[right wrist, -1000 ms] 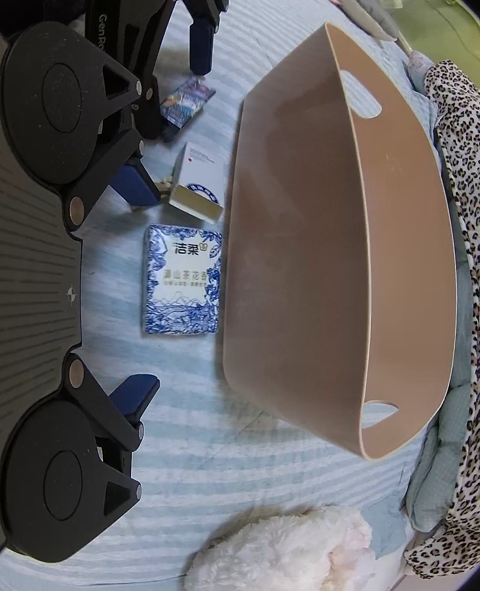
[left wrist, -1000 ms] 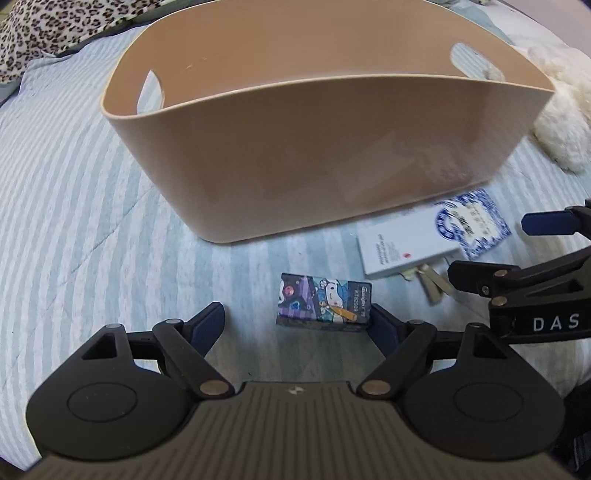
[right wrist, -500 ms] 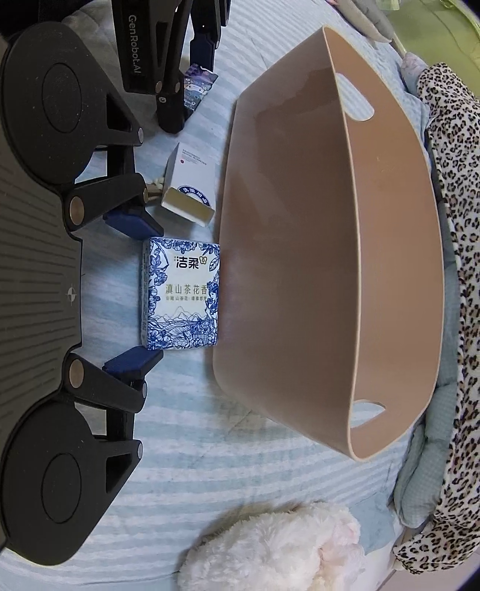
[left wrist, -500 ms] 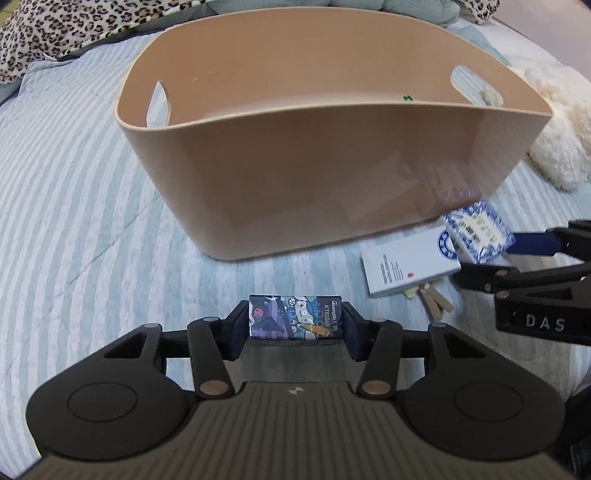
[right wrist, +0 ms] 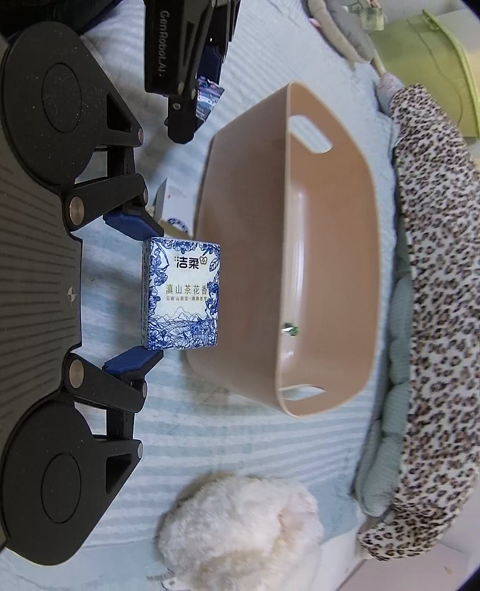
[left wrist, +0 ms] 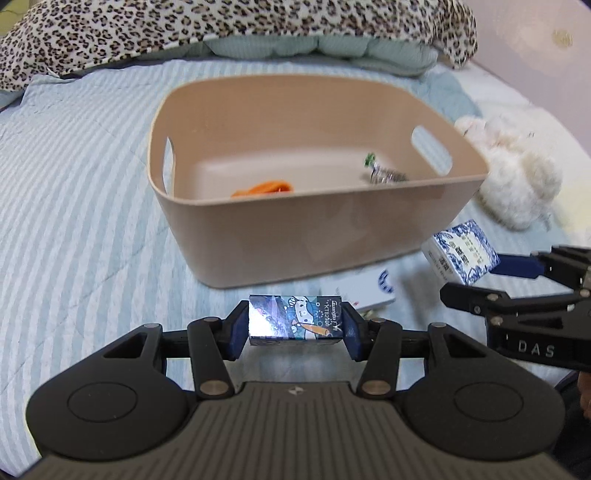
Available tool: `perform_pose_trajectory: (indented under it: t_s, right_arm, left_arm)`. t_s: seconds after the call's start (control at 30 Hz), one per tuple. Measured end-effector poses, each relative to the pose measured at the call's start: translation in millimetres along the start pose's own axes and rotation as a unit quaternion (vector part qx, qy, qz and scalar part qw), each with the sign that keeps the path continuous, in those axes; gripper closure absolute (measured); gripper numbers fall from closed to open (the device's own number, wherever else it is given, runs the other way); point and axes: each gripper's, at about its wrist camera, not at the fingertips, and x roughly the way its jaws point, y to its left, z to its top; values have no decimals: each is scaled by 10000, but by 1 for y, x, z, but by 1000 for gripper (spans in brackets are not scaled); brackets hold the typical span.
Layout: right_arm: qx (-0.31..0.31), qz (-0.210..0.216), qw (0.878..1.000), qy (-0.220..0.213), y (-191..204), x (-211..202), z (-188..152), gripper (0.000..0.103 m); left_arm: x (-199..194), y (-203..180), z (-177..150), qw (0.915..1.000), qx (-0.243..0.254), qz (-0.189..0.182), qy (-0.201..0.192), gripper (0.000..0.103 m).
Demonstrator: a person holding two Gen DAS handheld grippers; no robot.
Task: Organize objects
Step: 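Drop the card pack and tea box into the basket, opening both tools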
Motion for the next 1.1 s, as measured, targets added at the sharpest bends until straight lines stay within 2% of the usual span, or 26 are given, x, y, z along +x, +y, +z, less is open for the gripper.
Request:
perform_pose_trajectory:
  t_s: [0.13,0.37,0.67,0.8,1.1]
  right_arm:
    - [106,32,9993,-365,-3,-23,11,44]
    - [258,16,9951,-951,-10,-44,42,44]
    - [242,-237,9912,-1280,-18,-33,72,44]
    - [282,-422,9920,-1152,-27,-11,82,44]
    - [283,-466,9974,-477,-25,44,79,44]
  left_arm:
    - [-21,-5,10,9992,-221,-135,-311,50]
    - [-42,-8,40,9960,-199,126,-862,50]
    - [-38,-3,84,9915,-156,423,-1218,50]
    - [-21,-10,97,9904,5,592,-1252,50]
    - [35,-22,97,9946,137,777,-679,50]
